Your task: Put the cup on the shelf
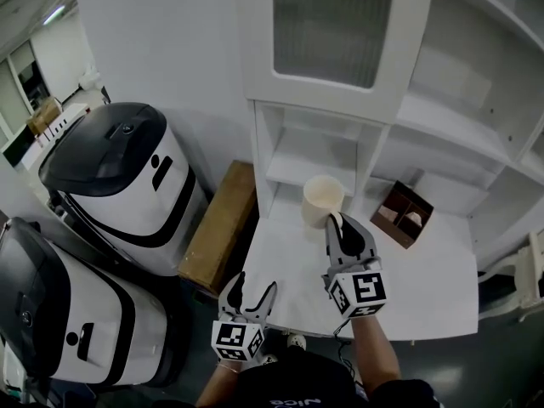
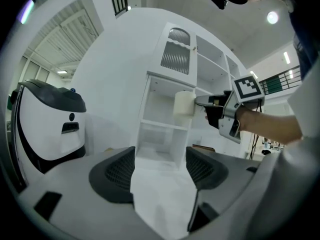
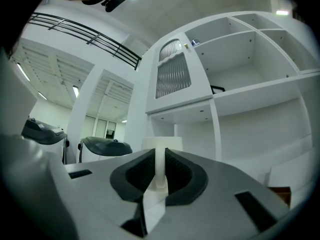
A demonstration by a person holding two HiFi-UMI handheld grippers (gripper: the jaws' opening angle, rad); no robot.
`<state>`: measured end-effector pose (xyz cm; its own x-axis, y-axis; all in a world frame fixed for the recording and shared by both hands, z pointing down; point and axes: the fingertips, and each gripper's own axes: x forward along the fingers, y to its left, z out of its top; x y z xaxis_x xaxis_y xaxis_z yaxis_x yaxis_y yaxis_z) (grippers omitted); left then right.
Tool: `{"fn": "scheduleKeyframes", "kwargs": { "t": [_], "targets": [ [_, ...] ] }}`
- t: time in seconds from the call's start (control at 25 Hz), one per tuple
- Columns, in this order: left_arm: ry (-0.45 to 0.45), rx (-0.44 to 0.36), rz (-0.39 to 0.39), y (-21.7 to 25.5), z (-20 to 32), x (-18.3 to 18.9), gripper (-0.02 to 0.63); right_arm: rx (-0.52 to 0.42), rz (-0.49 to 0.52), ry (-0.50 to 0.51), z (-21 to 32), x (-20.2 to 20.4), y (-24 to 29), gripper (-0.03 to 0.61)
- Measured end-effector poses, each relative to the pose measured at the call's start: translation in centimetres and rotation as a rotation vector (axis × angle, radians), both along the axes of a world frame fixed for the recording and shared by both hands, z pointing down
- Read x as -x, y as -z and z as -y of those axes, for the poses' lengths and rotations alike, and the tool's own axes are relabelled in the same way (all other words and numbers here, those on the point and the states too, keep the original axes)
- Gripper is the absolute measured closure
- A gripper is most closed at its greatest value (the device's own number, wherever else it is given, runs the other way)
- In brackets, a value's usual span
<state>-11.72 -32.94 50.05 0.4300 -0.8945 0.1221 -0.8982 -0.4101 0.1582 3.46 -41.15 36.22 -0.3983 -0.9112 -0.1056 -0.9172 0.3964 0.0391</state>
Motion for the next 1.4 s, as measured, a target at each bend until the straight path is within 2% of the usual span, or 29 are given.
{"fn": "scheduleKeyframes", "kwargs": {
  "t": [0.36, 0.6, 0.92, 1.4],
  "targets": [
    [0.077, 0.017, 0.0, -0.3, 1.5, 1.4, 0.31, 0.002, 0.029, -0.014, 6.6, -0.2, 1.7, 0.529],
    [0.121, 0.008, -0.005, 0.0, 2.6, 2.0, 0.31, 0.014, -0.001, 0.0, 10.3, 0.6, 1.5, 0.529],
    [0.158, 0.016, 0.013, 0.0, 3.2, 3.2, 0.31, 0.074, 0.018, -0.018, 15.6, 1.0, -0.4, 0.529],
    [0.196, 0.042, 0.022, -0.7, 3.5, 4.9, 0.31, 0.122, -0.018, -0.049, 21.3, 1.4, -1.1, 0.528]
  ]
}}
